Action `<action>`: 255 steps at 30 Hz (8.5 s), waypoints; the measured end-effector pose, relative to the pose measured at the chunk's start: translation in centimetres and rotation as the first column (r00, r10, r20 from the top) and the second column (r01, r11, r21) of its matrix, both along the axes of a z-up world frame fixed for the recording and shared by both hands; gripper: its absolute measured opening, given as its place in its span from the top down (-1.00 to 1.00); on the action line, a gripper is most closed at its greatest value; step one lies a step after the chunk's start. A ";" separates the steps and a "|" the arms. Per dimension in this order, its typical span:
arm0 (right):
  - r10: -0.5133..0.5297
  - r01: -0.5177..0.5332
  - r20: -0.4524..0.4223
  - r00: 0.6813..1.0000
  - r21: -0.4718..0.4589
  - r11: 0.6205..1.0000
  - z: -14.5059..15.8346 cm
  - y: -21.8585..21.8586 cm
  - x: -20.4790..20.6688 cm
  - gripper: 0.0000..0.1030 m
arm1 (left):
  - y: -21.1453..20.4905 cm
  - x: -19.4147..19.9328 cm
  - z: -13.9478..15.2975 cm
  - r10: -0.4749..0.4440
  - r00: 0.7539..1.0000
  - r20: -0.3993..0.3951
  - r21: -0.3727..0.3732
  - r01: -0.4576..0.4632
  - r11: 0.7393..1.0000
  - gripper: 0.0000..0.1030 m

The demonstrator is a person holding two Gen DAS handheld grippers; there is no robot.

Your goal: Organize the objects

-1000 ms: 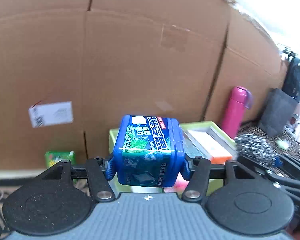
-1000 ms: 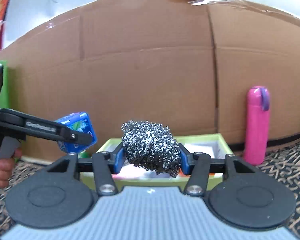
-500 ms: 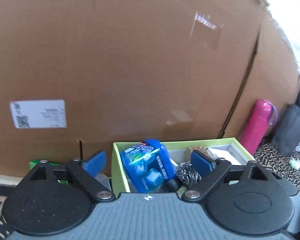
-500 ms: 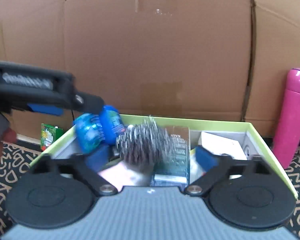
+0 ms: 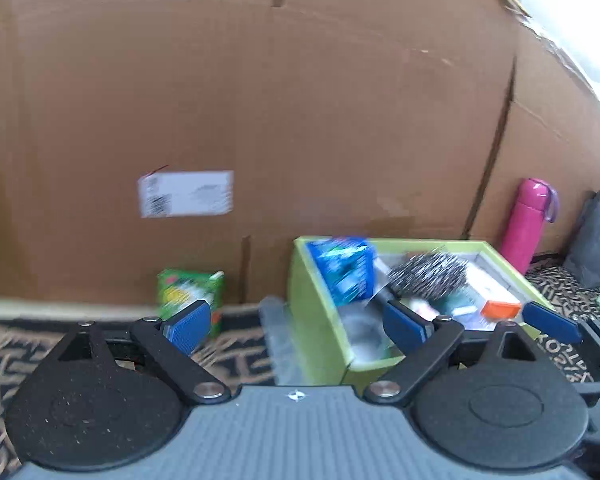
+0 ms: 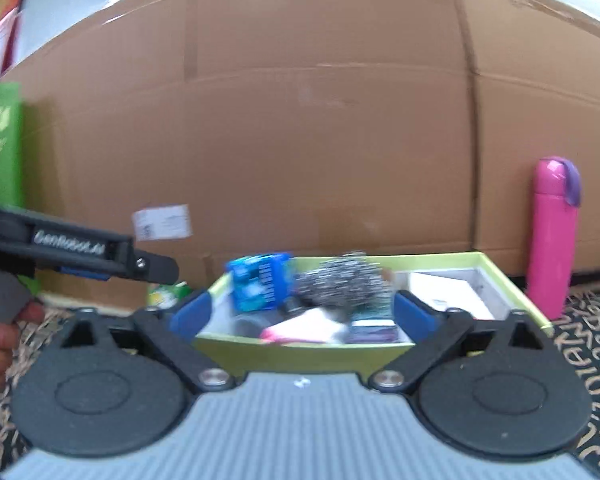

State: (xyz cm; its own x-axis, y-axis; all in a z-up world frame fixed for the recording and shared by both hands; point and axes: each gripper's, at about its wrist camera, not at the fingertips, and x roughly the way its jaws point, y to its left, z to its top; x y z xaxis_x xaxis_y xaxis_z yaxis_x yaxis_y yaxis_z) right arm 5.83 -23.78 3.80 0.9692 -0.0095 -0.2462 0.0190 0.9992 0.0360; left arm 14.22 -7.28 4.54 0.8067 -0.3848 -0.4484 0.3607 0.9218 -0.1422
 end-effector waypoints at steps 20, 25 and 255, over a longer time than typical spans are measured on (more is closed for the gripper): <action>-0.058 0.023 -0.132 0.989 -0.253 0.967 -3.2 5.1 5.6 -0.93 | 6.6 -1.6 -2.2 0.120 0.989 -0.083 -0.007 -0.121 0.993 -0.86; -0.100 0.064 -0.130 0.986 -0.257 0.964 -3.2 4.0 5.4 -0.96 | 6.8 -1.7 -2.5 0.130 0.988 -0.082 0.005 -0.130 0.991 -0.86; -0.243 0.243 -0.052 0.969 0.007 0.970 1.0 -10.8 -8.1 -1.00 | -9.1 -5.5 1.5 -0.213 0.977 0.003 -0.052 0.213 0.976 -1.00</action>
State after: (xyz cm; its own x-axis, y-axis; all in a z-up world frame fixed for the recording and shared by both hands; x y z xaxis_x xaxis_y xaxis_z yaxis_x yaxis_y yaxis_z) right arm -2.27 -34.55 4.83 0.9245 -0.2397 -0.2965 0.2632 0.9638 0.0416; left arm 8.67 -16.35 6.05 0.7025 -0.5704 -0.4256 0.5474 0.8152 -0.1890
